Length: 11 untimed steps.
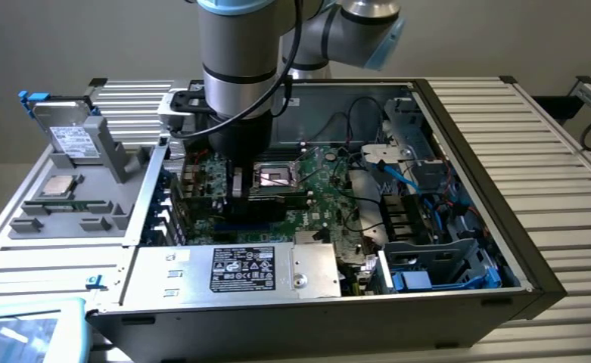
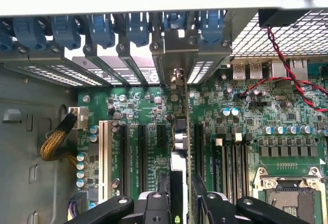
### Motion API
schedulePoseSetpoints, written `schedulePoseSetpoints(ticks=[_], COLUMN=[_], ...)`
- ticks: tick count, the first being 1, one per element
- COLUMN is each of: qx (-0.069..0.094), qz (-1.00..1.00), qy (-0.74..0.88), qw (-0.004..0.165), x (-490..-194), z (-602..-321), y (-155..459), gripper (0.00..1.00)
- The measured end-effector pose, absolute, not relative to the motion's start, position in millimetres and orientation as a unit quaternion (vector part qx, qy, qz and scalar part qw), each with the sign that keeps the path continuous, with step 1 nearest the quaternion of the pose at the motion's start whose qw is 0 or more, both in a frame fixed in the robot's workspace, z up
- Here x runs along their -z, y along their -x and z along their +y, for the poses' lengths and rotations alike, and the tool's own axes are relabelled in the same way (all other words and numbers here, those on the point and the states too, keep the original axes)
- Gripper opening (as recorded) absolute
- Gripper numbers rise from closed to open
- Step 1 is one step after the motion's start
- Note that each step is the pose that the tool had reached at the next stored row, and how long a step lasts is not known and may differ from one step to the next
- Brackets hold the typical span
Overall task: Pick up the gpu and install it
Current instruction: 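Insert the gpu into the slot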
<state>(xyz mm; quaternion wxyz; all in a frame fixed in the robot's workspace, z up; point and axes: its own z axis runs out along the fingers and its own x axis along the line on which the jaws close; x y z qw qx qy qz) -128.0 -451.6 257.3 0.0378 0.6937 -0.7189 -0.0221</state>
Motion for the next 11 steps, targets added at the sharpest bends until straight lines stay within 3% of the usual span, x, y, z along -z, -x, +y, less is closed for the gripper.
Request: schedulePoseSetpoints(ticks=[11], qx=[0.022], qz=[-0.714], qy=[-0.699], qw=[0.038], x=[-257.2], z=[-453.0], y=[128.0], gripper=[0.28])
